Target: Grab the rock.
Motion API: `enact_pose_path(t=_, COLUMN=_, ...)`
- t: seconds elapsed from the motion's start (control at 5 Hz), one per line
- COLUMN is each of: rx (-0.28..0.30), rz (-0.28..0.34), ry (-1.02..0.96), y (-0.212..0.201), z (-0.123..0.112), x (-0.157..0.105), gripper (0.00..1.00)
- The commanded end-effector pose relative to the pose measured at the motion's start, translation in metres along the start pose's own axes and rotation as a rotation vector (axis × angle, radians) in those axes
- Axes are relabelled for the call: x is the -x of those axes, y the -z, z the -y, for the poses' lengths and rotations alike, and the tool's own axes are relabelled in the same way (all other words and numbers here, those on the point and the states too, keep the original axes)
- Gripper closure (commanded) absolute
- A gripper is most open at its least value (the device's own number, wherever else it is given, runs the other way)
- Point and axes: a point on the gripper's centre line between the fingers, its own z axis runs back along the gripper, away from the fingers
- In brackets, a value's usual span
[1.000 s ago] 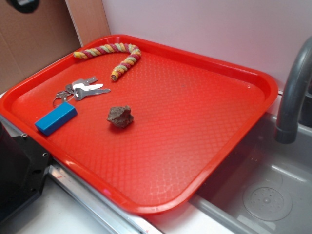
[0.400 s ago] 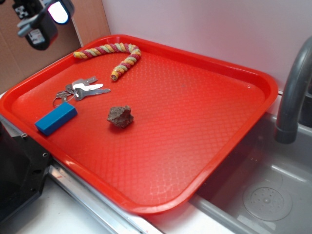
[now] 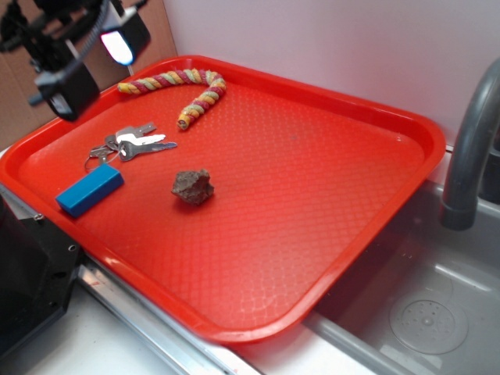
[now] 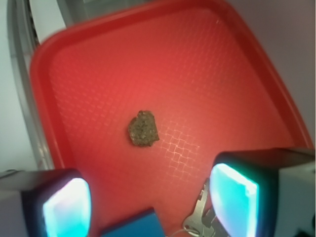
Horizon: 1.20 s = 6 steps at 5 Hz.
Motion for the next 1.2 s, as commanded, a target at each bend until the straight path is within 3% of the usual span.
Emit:
enact_pose_path(t=0.0, rx=-0.095, rz=-0.026, ry=-0.06, y=0.036, z=-0.002, x=-0.008, gripper=0.0)
enact_pose_path(t=0.2, rx=-0.099, rz=-0.071, ry=-0.016, y=0.068, z=-0.003, x=-0.012, gripper=0.0)
enact_pose_path(t=0.4, rx=-0.05, rz=-0.065, ry=0.048, y=0.096, z=0.0, x=-0.016, gripper=0.0)
enact_pose_path(t=0.6, rx=-0.021, rz=-0.049, ry=0.151, y=0.105, z=0.013, x=-0.018, gripper=0.0)
enact_pose_path(t=0.8, rx=-0.016, rz=-0.086, ry=0.128, y=0.116, z=0.01, x=-0.018, gripper=0.0)
enact_pose_path(t=1.0, rx=-0.038, rz=-0.081, ry=0.126, y=0.114, z=0.01, x=-0.019, gripper=1.0)
